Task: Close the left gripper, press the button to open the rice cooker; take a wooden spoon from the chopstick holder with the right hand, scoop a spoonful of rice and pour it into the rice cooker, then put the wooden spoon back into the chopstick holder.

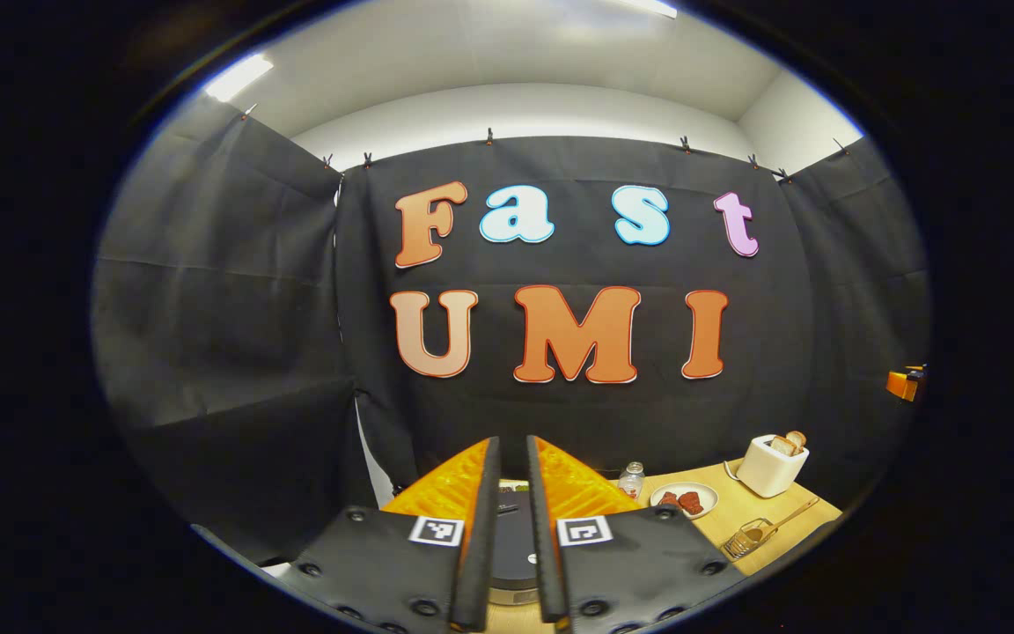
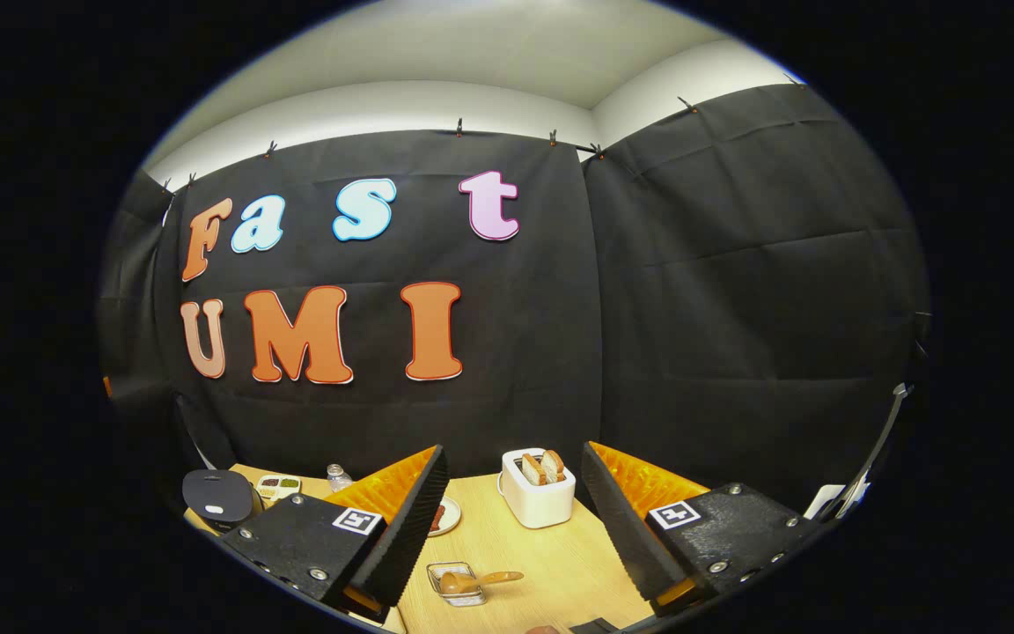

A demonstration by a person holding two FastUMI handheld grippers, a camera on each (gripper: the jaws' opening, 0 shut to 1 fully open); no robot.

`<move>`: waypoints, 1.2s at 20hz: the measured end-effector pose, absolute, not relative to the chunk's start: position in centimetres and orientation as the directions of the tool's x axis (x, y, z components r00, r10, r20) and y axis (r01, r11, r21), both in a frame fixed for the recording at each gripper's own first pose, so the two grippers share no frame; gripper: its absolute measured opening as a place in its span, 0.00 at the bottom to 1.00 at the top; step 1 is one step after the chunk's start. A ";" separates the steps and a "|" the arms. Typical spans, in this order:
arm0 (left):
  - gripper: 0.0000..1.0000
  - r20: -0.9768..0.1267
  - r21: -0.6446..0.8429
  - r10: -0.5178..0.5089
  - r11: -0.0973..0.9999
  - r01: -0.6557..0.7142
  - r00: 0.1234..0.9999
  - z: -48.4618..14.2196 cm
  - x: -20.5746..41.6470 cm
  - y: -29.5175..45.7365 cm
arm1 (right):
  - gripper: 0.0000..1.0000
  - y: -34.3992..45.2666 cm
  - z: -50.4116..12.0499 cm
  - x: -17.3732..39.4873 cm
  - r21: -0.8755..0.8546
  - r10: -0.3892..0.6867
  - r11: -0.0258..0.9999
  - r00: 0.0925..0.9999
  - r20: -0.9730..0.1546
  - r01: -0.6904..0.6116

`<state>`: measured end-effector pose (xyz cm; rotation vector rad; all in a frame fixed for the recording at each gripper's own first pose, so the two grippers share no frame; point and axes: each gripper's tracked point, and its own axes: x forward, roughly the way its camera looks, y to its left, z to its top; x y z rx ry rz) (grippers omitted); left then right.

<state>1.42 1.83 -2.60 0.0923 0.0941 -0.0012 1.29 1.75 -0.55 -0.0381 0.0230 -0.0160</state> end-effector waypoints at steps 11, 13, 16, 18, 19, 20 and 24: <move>0.01 -0.203 0.072 -0.035 0.996 0.051 0.979 -6.1 1.6 1.6 | 0.94 1.7 -1.7 0.2 -0.052 -0.012 0.999 0.999 -0.046 0.010; 0.01 -0.223 0.063 -0.054 0.996 0.070 0.973 -6.4 1.9 1.2 | 0.94 1.4 -2.1 -0.1 -0.054 -0.021 0.998 0.998 -0.056 0.018; 0.04 -0.256 0.063 -0.084 0.993 0.104 0.963 -7.2 2.9 0.6 | 0.95 1.2 -2.4 -0.2 -0.049 -0.026 0.999 0.997 -0.066 0.023; 0.01 -0.279 0.056 -0.110 0.990 0.131 0.954 -8.2 3.8 -0.2 | 0.95 0.9 -2.6 -0.3 -0.052 -0.033 0.998 0.997 -0.073 0.030; 0.01 -0.289 0.062 -0.119 0.988 0.143 0.950 -8.6 4.4 -0.4 | 0.95 0.8 -2.6 -0.2 -0.055 -0.037 0.998 0.997 -0.074 0.033; 0.04 -0.297 0.069 -0.129 0.985 0.156 0.946 -9.2 4.8 -0.8 | 0.95 0.7 -2.5 -0.3 -0.059 -0.041 0.998 0.997 -0.072 0.036; 0.01 -0.364 0.072 -0.159 0.977 0.198 0.918 -13.1 7.2 -2.1 | 0.95 0.2 -2.3 -0.2 -0.068 -0.059 0.996 0.996 -0.067 0.054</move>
